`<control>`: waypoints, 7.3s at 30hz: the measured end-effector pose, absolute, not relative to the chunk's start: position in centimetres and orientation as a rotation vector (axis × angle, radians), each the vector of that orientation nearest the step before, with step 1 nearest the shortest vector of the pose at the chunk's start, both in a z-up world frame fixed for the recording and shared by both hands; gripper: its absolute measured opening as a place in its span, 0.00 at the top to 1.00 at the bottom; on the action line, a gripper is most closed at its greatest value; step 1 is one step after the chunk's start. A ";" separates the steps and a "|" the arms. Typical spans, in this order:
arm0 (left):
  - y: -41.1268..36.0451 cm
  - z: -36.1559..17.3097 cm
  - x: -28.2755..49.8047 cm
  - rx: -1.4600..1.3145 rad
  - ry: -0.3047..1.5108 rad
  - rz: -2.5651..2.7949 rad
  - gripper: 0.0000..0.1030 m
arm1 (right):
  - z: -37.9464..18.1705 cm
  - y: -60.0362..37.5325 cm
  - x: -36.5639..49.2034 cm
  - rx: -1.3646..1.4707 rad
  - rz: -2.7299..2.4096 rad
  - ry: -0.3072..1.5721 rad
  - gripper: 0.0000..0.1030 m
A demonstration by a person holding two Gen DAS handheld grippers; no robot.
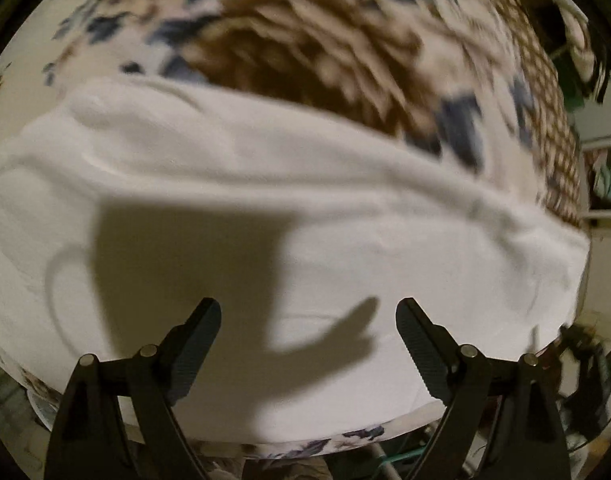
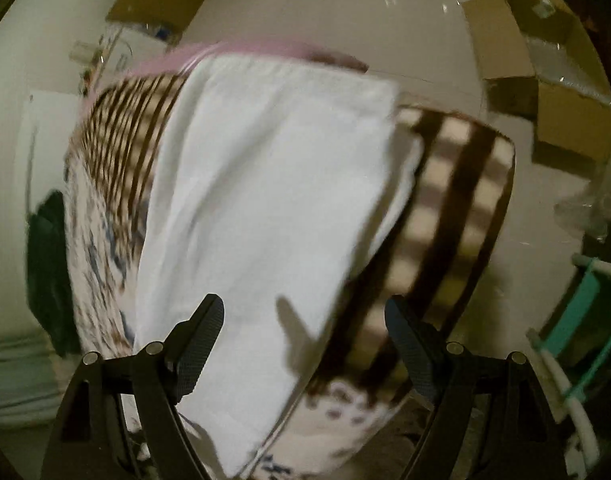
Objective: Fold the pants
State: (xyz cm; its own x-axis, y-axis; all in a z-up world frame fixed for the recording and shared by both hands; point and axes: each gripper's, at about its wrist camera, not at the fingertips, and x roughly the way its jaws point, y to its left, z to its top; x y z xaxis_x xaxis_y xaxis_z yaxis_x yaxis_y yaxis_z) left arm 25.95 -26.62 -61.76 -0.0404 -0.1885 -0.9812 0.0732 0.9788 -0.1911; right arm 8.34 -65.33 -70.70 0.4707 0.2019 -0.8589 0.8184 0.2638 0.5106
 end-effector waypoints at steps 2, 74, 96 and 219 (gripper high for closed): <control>-27.5 -62.9 25.4 -0.058 1.606 -0.202 0.13 | -72.1 -66.5 7.8 1.315 -0.511 0.996 0.18; -13.5 -55.5 23.0 -0.134 1.408 -0.029 0.00 | -53.8 -39.5 18.6 0.761 -0.084 0.911 0.90; 3.5 -56.3 19.7 -0.380 1.397 0.217 0.00 | -65.0 -15.7 21.2 0.426 0.304 1.288 0.20; -24.7 -54.9 20.2 -0.204 1.429 -0.267 0.46 | -61.2 -44.9 16.2 0.624 -0.101 1.308 0.18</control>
